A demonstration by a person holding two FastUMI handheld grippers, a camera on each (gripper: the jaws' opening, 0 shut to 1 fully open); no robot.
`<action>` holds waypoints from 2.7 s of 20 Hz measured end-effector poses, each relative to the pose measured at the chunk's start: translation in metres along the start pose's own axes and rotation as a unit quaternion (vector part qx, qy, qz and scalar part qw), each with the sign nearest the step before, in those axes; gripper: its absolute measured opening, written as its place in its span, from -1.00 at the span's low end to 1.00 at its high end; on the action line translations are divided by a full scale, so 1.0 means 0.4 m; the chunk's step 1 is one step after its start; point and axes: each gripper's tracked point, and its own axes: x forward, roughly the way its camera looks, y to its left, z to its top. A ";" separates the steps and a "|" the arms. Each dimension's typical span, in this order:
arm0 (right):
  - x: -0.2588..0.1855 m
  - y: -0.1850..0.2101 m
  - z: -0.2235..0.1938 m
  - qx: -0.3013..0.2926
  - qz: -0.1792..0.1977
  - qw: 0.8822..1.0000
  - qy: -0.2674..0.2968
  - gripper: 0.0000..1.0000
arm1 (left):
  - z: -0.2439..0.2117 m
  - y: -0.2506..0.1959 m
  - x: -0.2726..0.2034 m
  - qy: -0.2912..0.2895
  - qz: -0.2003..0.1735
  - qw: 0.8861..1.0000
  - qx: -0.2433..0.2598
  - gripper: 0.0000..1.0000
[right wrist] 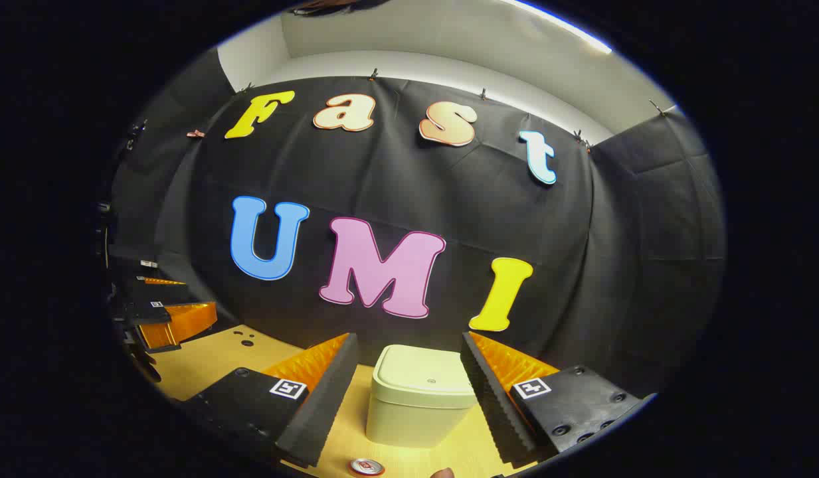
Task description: Press the lid of the desktop garbage bin to open it, pick up the crumpled paper on the desktop and throw it into the bin, then pick up the pop can on the desktop and drop it into the bin, and finally close the garbage bin lid.
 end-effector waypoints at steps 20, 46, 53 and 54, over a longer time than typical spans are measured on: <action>0.093 -0.016 -0.054 0.023 0.039 0.999 0.026 0.88 | -0.001 -0.029 0.035 0.013 0.030 0.999 0.020 0.91; 0.325 -0.144 -0.223 0.062 0.042 0.983 0.169 -0.90 | -0.008 -0.054 0.051 0.017 0.039 0.999 0.020 0.91; 0.401 -0.125 -0.387 0.062 0.057 0.961 0.262 -0.89 | -0.016 -0.046 0.050 0.022 0.046 0.998 0.020 0.91; 0.404 -0.124 -0.396 0.068 0.057 0.960 0.266 -0.89 | -0.018 -0.046 0.049 0.022 0.046 0.998 0.020 0.91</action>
